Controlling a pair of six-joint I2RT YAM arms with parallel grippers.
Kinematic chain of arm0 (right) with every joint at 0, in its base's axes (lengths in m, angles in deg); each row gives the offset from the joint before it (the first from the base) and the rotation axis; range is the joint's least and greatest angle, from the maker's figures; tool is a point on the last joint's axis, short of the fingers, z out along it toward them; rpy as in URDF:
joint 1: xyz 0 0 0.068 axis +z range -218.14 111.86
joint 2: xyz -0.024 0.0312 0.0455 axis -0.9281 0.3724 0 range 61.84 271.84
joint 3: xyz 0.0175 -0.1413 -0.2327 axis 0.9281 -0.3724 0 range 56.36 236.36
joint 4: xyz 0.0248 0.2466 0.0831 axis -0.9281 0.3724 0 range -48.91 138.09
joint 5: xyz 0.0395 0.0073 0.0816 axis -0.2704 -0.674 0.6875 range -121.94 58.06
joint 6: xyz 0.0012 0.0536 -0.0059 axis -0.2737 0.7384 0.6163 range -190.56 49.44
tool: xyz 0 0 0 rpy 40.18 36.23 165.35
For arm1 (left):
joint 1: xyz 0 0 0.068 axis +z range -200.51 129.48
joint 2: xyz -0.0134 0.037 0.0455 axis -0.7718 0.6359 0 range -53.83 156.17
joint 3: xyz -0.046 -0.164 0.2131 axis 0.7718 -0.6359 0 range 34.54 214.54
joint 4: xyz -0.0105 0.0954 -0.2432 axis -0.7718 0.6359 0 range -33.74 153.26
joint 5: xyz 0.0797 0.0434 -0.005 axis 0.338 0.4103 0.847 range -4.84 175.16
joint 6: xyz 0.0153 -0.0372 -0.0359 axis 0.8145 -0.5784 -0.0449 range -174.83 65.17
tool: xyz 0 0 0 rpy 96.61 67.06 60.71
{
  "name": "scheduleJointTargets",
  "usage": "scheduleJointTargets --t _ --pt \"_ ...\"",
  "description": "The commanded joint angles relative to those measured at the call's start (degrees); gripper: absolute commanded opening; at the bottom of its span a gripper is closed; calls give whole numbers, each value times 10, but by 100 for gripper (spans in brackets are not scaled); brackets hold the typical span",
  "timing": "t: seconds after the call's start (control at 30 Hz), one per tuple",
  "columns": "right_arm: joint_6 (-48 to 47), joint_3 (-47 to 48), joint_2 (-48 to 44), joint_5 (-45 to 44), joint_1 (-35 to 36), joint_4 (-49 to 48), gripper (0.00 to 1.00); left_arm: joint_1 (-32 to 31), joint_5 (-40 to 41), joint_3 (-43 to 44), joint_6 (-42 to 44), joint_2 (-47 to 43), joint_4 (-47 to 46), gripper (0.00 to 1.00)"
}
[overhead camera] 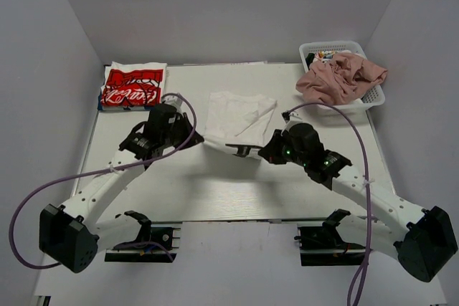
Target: Fold and stack the t-shirts
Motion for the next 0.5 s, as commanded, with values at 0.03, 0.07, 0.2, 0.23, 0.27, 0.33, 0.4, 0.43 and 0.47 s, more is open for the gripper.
scheduleJointTargets --t 0.03,0.07,0.2,0.23,0.27,0.33,0.4,0.43,0.47 --pt "-5 99 44 -75 -10 40 0 9 60 106 10 51 7 0" --pt "-5 117 51 -78 -15 42 0 15 79 144 11 82 7 0" --pt "-6 168 103 -99 -40 57 0 15 105 237 24 170 29 0" --pt "-5 186 117 -99 -51 59 0 15 117 272 38 189 34 0" --pt "-5 193 131 -99 -58 58 0 15 124 290 38 206 34 0" --pt "-12 212 161 -99 -69 55 0 15 135 328 48 261 45 0" --pt "-17 240 177 -90 -95 55 0 21 148 389 61 299 45 0" --pt "-23 248 195 -85 -100 51 0 21 148 408 61 316 45 0" --pt "-30 264 214 -63 -120 51 0 27 148 440 67 352 45 0"
